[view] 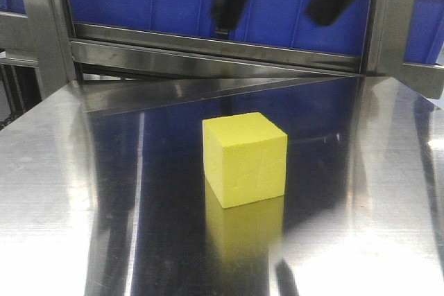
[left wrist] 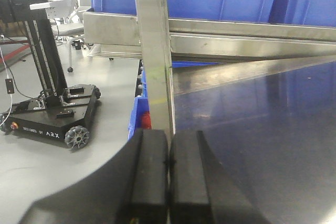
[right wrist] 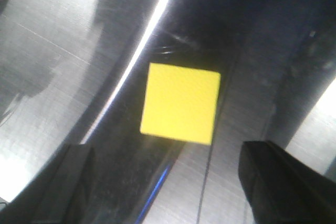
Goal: Place yellow foam block on left shelf second layer
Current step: 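Lower the open right gripper around the yellow foam cube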
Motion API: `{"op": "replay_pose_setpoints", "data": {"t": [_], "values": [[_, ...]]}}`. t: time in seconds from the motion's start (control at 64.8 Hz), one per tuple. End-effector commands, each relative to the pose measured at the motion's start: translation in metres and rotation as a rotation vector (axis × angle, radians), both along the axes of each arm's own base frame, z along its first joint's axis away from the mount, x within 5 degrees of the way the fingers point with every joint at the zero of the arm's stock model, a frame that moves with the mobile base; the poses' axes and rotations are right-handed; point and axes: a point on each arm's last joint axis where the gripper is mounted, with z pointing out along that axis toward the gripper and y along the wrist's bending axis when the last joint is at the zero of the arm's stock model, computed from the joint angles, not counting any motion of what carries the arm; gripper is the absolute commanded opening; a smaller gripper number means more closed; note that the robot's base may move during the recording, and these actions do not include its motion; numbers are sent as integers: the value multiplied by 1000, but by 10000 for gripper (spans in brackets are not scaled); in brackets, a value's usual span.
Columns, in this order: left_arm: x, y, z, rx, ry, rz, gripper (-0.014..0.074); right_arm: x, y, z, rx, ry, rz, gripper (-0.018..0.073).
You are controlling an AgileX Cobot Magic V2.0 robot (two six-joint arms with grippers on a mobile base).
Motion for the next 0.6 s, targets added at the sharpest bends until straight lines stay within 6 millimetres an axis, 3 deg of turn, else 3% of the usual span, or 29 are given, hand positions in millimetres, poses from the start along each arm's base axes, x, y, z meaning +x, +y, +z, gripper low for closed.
{"op": "replay_pose_setpoints", "data": {"t": [0.0,0.185,0.587], "values": [[0,-2,0,-12,-72,-24,136,7,8,15,25,-58,1,623],[0,-2,0,-12,-72,-24,136,22,20,-10,-50,-5,-29,623],[0,-2,0,-12,-72,-24,136,41,32,-43,-85,38,-70,623]]}}
